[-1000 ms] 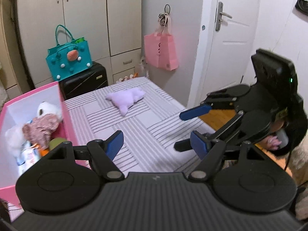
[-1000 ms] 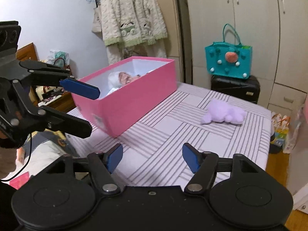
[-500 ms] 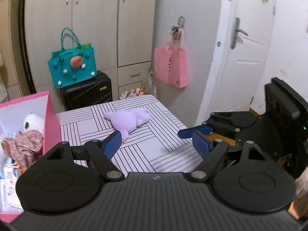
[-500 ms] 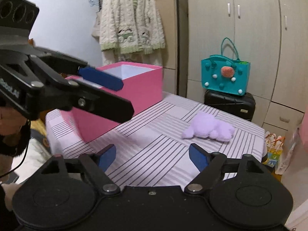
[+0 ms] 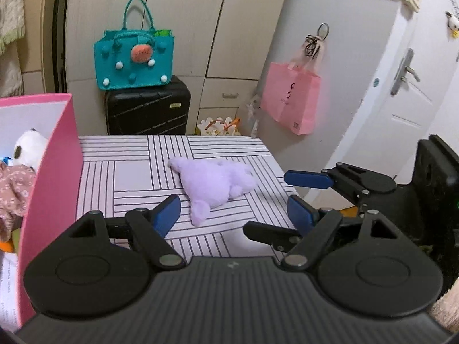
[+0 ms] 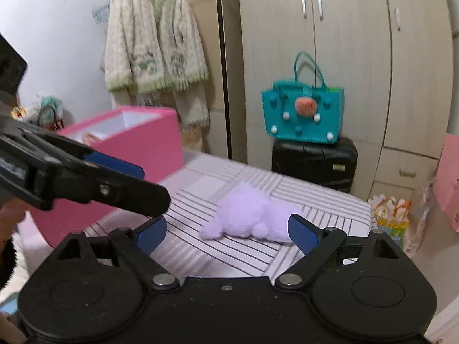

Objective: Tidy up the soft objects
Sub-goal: 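Close the left tool on the lilac plush toy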

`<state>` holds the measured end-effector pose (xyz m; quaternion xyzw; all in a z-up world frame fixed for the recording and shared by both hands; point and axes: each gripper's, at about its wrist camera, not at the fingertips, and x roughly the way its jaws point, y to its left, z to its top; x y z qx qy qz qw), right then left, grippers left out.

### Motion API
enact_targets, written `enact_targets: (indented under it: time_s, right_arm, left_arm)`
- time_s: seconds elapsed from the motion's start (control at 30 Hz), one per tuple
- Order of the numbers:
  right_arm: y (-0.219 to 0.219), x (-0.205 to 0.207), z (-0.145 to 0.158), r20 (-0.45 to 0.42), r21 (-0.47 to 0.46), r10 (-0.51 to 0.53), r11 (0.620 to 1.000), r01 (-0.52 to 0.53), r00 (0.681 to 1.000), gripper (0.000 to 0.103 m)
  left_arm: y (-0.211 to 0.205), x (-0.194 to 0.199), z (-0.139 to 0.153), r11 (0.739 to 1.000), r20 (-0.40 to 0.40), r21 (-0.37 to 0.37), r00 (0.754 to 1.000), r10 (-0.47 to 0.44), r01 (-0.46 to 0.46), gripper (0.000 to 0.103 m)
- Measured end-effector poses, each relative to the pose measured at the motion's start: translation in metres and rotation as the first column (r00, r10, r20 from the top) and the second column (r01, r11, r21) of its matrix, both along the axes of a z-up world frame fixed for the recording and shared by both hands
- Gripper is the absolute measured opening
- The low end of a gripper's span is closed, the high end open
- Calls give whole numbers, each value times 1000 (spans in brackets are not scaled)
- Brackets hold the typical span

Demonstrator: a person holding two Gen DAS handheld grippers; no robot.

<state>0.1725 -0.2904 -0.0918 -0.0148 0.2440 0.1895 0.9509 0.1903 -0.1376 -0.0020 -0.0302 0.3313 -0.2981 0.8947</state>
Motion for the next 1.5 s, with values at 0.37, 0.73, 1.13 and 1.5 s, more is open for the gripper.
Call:
enact_targets:
  time_s: [0.37,0.73,1.13,1.5]
  right_arm:
    - [-17,61,-33,-131,36,8,999,-4,991,94]
    - [-13,78,-45,-161,26,28,999,-25,987,93]
    - [-8,70,-42,-126,-33,15,999,-20,992,80]
    - [-3,31,-22,-112,-38,-8,999,4,994,81]
  left_arm:
    - [-24,49,-34,994,-60,43,993,100,-98,81]
    - [-46,83,-65,987,-108,78,983,147,-139,75]
    - [-56,77,-76,990,-83,59,988,133,-129,48]
    - [-51,49,-55,996,-86,63,994,67,-62,48]
